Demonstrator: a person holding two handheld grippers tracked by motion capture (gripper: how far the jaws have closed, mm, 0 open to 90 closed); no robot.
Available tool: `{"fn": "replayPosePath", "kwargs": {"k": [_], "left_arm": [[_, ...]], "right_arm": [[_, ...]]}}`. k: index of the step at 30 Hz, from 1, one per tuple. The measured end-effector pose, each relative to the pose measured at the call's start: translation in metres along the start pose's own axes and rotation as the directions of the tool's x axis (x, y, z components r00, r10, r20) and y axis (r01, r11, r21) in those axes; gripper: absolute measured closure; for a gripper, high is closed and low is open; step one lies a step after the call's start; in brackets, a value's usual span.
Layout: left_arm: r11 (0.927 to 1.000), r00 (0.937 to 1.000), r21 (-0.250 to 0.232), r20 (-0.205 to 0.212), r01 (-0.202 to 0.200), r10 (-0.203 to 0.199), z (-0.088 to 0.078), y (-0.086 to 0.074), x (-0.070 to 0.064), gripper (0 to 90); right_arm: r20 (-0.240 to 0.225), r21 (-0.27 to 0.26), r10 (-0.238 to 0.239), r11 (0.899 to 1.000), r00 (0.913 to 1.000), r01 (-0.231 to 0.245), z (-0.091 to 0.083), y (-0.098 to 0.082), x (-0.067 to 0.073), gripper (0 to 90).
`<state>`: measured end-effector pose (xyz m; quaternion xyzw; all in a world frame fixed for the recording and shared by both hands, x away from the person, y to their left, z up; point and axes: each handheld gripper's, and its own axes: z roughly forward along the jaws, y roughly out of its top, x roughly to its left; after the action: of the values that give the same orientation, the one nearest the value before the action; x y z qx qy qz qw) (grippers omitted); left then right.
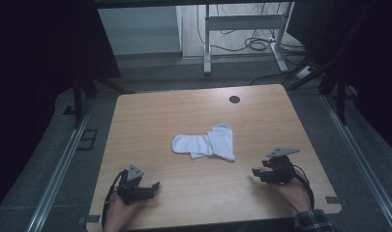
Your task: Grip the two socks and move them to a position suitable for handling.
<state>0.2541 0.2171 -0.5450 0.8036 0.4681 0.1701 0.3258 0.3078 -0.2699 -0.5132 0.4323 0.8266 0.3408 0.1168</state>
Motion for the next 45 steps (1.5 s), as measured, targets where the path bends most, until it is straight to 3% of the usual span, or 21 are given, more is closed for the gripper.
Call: {"fn": "replayPosePath", "kwargs": {"k": [4,6,10,19,26,35,45], "left_arm": [[1.0000,1.0000,0.001,0.001,-0.001,0.001,0.000,0.000,0.000,13.0],[1.0000,1.0000,0.001,0.001,-0.002,0.002,0.000,0.000,0.000,12.7],[1.0000,1.0000,0.002,0.003,-0.003,0.003,0.001,0.001,0.000,12.6],[1.0000,1.0000,0.000,0.005,-0.004,0.004,0.001,0.001,0.000,12.6],[1.0000,1.0000,0.000,0.005,-0.005,0.005,0.001,0.001,0.000,12.6],[1.0000,1.0000,0.000,0.005,-0.005,0.005,0.001,0.001,0.000,12.6],[1.0000,1.0000,0.000,0.005,-0.005,0.005,0.001,0.001,0.000,12.6]], "right_arm": [[-0.022,-0.008,-0.007,1.000,0.9997,0.007,-0.002,0.010,0.003,49.0],[-0.035,-0.018,-0.040,0.999,0.9986,0.039,0.000,0.023,0.007,58.3],[-0.045,-0.025,-0.062,0.998,0.9970,0.061,0.005,0.035,0.011,62.9],[-0.065,-0.012,-0.088,0.996,0.9940,0.087,0.036,0.067,0.024,71.0],[-0.034,0.001,-0.108,0.994,0.9935,0.108,0.059,0.090,0.026,81.3],[-0.018,0.010,-0.099,0.995,0.9950,0.099,0.083,0.104,0.025,81.3],[0.006,0.034,-0.091,0.995,0.9958,0.091,0.109,0.107,0.024,70.9]]}}
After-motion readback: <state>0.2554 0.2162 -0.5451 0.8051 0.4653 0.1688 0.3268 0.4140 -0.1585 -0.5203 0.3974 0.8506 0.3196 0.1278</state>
